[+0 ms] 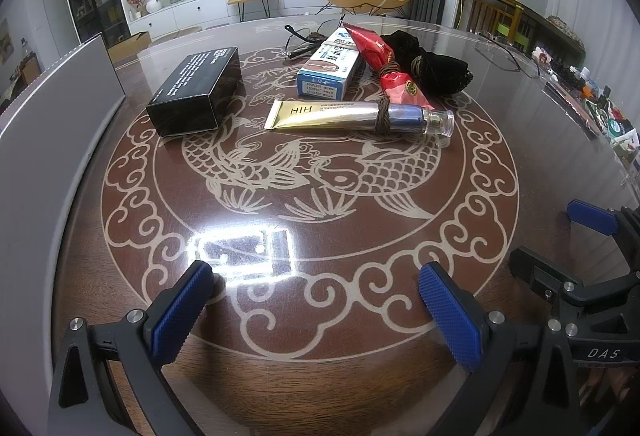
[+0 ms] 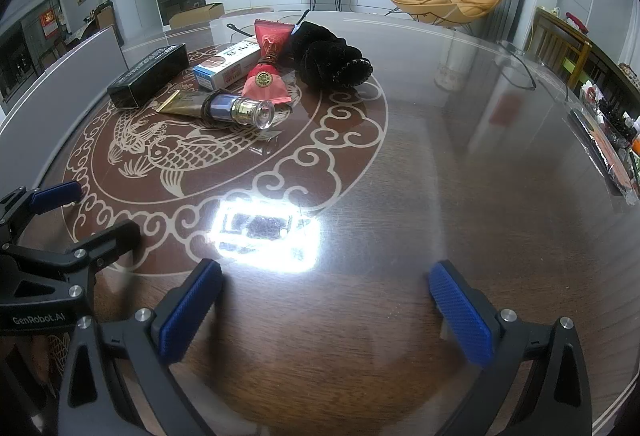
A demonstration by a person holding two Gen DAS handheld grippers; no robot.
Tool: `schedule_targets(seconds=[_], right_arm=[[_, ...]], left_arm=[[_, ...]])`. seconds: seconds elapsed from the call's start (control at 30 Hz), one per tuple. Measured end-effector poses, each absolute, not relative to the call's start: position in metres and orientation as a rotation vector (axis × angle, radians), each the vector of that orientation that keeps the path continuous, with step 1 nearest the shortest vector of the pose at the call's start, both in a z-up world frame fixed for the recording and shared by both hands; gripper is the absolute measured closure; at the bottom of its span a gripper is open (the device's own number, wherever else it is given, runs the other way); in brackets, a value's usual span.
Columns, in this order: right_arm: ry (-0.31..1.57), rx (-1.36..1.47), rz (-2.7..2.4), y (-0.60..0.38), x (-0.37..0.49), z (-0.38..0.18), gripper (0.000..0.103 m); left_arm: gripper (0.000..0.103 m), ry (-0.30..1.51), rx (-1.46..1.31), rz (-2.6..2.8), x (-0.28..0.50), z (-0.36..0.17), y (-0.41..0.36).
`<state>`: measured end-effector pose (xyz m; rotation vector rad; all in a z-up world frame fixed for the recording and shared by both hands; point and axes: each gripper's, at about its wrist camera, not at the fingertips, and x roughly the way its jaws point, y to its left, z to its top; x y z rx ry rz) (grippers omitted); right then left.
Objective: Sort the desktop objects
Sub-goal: 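Lower the left tool onto the black odor removing bar box and close it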
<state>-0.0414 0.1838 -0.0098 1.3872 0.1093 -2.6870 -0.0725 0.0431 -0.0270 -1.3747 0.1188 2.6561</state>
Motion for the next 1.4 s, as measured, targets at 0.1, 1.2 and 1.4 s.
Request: schedule_targets(seconds=[0.1,1.2,1.4], right_arm=[[0.109,1.387,-2.687,0.184,-0.041,-0.010,0.000],[0.109,1.387,-2.688,0.184,-0.041,-0.010,0.000],[0.108,1.387,-2.688,0.184,-0.041,-0.010,0.000]], left_arm=[[0.000,0.119,-1.375,2.656,-0.072,-0.027,0.043],[0.000,0.082,-1.662,2.662,-0.256,-0.018,-0.029],[0.000,-0.003,-1.633,2.703,-0.280,-0.026,-0.041]])
